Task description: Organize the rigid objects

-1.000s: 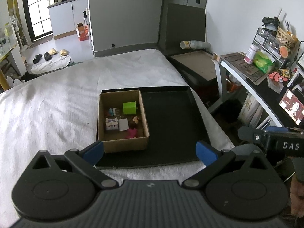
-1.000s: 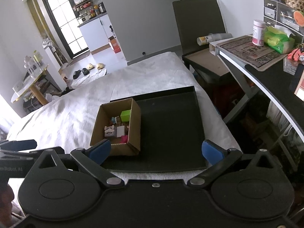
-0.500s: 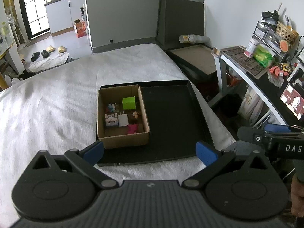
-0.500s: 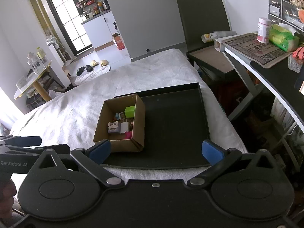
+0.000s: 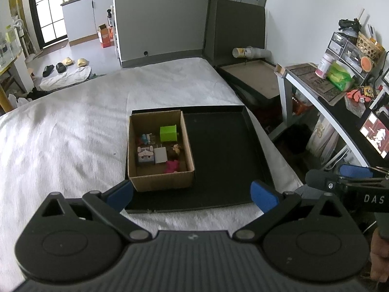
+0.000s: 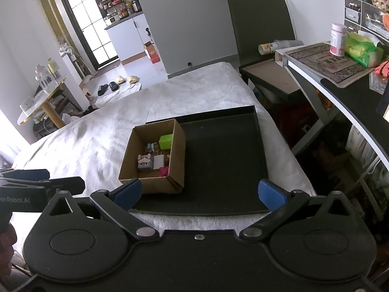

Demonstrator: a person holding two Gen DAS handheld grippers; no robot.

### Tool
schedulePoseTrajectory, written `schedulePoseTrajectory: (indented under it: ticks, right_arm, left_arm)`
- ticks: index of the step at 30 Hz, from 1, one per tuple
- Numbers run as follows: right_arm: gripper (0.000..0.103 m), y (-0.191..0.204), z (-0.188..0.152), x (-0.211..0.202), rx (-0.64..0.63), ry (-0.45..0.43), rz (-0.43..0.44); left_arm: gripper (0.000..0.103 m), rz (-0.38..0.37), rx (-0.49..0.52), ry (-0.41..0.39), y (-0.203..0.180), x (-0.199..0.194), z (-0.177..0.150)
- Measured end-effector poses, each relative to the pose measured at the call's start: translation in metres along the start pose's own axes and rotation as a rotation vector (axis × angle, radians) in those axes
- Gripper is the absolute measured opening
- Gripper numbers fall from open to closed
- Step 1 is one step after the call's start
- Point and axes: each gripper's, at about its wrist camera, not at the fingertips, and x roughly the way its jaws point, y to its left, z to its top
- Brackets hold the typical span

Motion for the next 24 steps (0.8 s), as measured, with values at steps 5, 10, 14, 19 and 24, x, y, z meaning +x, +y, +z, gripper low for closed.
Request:
schedulePoseTrajectory:
  ticks: [5, 10, 14, 19, 24]
  right_arm:
    - [0.103, 0.0003, -0.0006, 0.0003, 0.0, -0.001, 0.0]
    - [0.103, 0.0015, -0.0007, 0.0014, -0.003, -0.001, -0.001]
    - [0.103, 0.0031, -0.0002, 0.0005, -0.006, -0.003, -0.005]
    - [0.103, 0.0057, -0.001, -0.0006, -0.018, -0.01, -0.012]
    - [0.103, 0.0073, -0.0006, -0.0001, -0.018, -0.009, -0.01]
  left_arm:
    - [0.103, -0.002, -0.006, 0.0, 0.0011, 0.0003, 0.0004]
    - [0.103, 0.0, -0.011, 0.013, 0.0032, 0.002, -0.0002]
    - [0.103, 0.002, -0.015, 0.011, 0.0041, 0.0012, 0.0001]
    - [0.103, 0.001, -0.02, 0.009, 0.0075, 0.0004, -0.0003]
    - [0.103, 0.005, -0.024, 0.018, 0.0101, 0.001, -0.0014]
